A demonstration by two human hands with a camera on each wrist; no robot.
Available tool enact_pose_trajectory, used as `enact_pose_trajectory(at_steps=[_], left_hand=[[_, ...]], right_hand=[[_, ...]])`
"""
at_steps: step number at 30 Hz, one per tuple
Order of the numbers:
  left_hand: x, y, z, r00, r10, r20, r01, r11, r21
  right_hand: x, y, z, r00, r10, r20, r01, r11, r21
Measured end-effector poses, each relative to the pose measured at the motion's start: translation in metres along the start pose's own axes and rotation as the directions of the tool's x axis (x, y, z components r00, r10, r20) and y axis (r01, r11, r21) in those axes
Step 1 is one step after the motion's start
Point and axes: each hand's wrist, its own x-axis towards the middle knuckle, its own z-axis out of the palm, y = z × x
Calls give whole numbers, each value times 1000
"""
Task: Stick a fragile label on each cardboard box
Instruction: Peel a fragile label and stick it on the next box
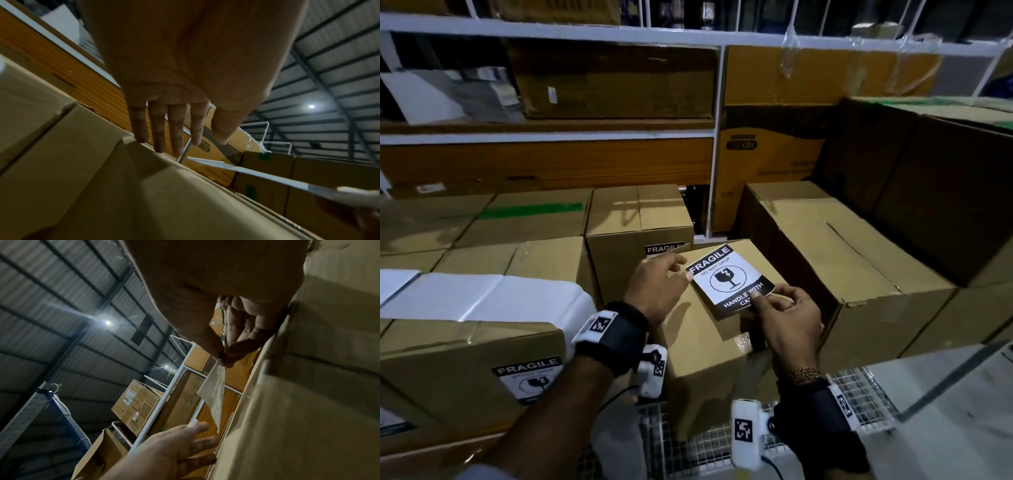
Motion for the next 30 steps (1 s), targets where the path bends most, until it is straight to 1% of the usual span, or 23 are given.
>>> enact_pose_trajectory(at_steps=[3, 6, 9, 13, 18, 21, 25, 30], left_hand=[[18, -3, 3, 999, 16, 45, -17, 999, 29], [33, -8, -3, 996, -18, 83, 20, 1000, -20], [46, -11, -6, 994, -3, 107, 6, 999, -32], [56, -17, -5, 989, -2, 146, 13, 997, -73], [65, -20, -3, 980, -11, 198, 41, 988, -151], [70, -24, -1, 979, -3, 204, 41, 983, -178], [73, -23, 2, 981, 19, 195, 20, 980, -199], [77, -12, 6, 977, 77, 199, -36, 979, -203]], right_hand=[[-6, -3, 3, 1000, 23, -4, -23, 999, 30], [-15, -6, 10, 999, 41, -14, -40, 998, 54], [-19, -8, 14, 998, 54, -30, -52, 996, 69], [-16, -2, 13, 994, 77, -78, -75, 997, 22], [-20, -5, 17, 989, 32, -142, -45, 995, -91], [-22, -9, 17, 983, -34, -179, -6, 977, -214], [-21, -14, 16, 966, -147, -211, 52, 915, -400], [-13, -15, 17, 944, -231, -236, 76, 848, -525]])
